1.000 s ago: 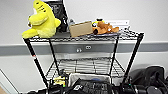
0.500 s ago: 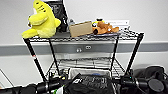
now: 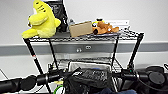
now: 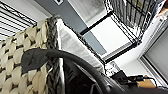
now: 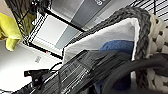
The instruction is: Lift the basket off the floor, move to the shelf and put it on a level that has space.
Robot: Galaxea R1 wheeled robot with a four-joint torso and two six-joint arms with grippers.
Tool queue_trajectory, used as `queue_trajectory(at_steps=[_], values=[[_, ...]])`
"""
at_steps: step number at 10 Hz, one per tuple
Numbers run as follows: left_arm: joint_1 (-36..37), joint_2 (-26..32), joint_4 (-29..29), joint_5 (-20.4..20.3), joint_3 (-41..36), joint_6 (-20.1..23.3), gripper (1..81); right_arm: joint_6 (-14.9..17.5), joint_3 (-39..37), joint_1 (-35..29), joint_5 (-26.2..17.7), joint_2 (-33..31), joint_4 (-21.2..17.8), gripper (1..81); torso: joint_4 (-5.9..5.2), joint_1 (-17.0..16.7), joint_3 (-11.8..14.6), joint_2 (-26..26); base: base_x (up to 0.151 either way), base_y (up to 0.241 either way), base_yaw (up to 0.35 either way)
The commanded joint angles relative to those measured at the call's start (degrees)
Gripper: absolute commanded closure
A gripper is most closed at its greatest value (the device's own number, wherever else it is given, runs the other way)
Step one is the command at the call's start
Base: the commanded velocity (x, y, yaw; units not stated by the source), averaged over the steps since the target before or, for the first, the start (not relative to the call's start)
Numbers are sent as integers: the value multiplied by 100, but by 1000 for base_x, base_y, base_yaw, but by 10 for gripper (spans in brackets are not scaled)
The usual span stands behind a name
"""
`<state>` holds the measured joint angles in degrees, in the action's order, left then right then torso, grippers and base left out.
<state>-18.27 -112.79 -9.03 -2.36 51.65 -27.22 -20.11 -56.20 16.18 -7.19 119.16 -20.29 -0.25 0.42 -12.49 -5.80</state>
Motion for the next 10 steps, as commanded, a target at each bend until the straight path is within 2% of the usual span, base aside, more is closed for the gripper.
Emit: queue_trajectory(at_steps=[1, 2, 4, 8, 10], values=[[1093, 28, -28, -229, 63, -108, 811, -72, 103, -1278, 69, 31, -46, 811, 0, 0, 0, 0, 0, 0, 0], [1188, -8, -20, -229, 240, -108, 811, -72, -92, -1392, 51, 102, -28, 811, 0, 0, 0, 0, 0, 0, 0], [1478, -165, -37, -229, 616, -108, 811, -72, -582, -1638, -272, 303, -46, 811, 0, 0, 0, 0, 0, 0, 0], [1716, -746, -11, -185, 1655, -108, 811, -63, -1584, -1752, -309, 839, 103, 811, 0, 2, 0, 0, 0, 0, 0], [1831, -1052, -11, 69, 2180, -108, 811, -63, -2110, -1893, -318, 1163, 147, 811, 0, 2, 0, 0, 0, 0, 0]])
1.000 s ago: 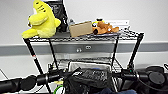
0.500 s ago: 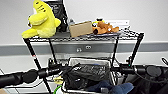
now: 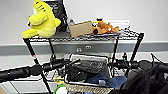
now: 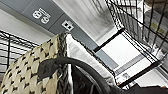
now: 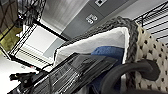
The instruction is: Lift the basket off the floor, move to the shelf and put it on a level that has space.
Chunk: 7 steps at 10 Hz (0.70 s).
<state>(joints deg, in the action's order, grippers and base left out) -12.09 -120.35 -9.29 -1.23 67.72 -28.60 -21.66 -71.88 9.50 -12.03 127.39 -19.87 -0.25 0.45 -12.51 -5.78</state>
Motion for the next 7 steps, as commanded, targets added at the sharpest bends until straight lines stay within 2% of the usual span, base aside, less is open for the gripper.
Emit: queue_trajectory(at_steps=[1, 7], values=[[1275, -463, 24, -44, 804, 30, 811, 100, -825, -1261, 114, 526, 133, 811, 0, 0, 0, 0, 0, 0, 0], [1811, -1587, 41, 492, 2321, 30, 811, 110, -2371, -1612, -282, 1545, 229, 811, 0, 0, -2, 2, 0, 0, 0]])
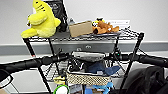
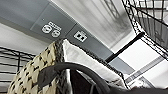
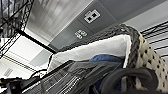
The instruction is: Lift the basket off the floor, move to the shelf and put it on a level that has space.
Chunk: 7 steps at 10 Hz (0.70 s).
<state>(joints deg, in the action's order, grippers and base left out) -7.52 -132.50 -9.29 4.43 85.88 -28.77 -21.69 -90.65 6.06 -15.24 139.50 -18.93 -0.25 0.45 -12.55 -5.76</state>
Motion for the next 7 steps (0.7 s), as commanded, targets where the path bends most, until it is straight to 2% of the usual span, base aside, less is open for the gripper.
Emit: queue_trajectory(at_steps=[1, 2, 5, 7], values=[[1371, -618, 188, 65, 908, 47, 811, 156, -757, -1242, -5, 483, 230, 811, 0, 0, 0, 0, 0, 0, 0], [1371, -838, 331, 295, 1288, 47, 811, 156, -1144, -1216, -23, 720, 398, 811, 0, 2, -2, 0, 0, 0, 0], [1398, -1102, 392, 340, 1931, 47, 811, 174, -2128, -1225, -154, 1301, 574, 811, 0, 2, -5, 2, 0, 0, 0], [1450, -1288, 533, 383, 2230, 47, 811, 174, -2463, -1199, -199, 1496, 663, 811, 0, 4, -5, 2, 0, 0, 0]])
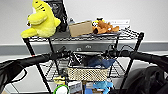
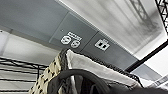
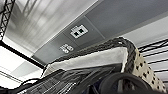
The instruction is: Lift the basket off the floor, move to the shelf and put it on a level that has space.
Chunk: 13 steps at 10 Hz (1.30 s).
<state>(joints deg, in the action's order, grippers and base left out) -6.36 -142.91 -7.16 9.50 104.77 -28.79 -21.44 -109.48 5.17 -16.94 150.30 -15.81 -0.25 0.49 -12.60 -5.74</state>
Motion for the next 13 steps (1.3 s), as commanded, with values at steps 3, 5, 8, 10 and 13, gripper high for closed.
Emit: queue_trajectory(at_steps=[3, 5, 8, 10, 13], values=[[1343, -222, 329, 0, 362, 50, 811, 141, -617, -1092, -55, 469, 395, 811, 0, 2, 0, 2, 0, 0, 0], [1352, -107, 303, 0, 229, 49, 811, 140, -661, -1100, -63, 477, 386, 811, 0, 2, 0, 2, 0, 0, 0], [1343, -36, 364, 70, 88, 58, 10, 140, -617, -1083, -169, 443, 386, 811, 0, 2, 0, 2, 0, 0, 0], [1343, 86, 346, 87, 1, 49, 10, 123, -486, -1083, -169, 337, 324, 10, 0, 2, 0, 2, 0, 0, 0], [1290, 359, 320, 79, -342, 49, 10, 61, 126, -1004, -81, -153, 289, 10, 0, 2, 0, 2, 0, 0, 0]])
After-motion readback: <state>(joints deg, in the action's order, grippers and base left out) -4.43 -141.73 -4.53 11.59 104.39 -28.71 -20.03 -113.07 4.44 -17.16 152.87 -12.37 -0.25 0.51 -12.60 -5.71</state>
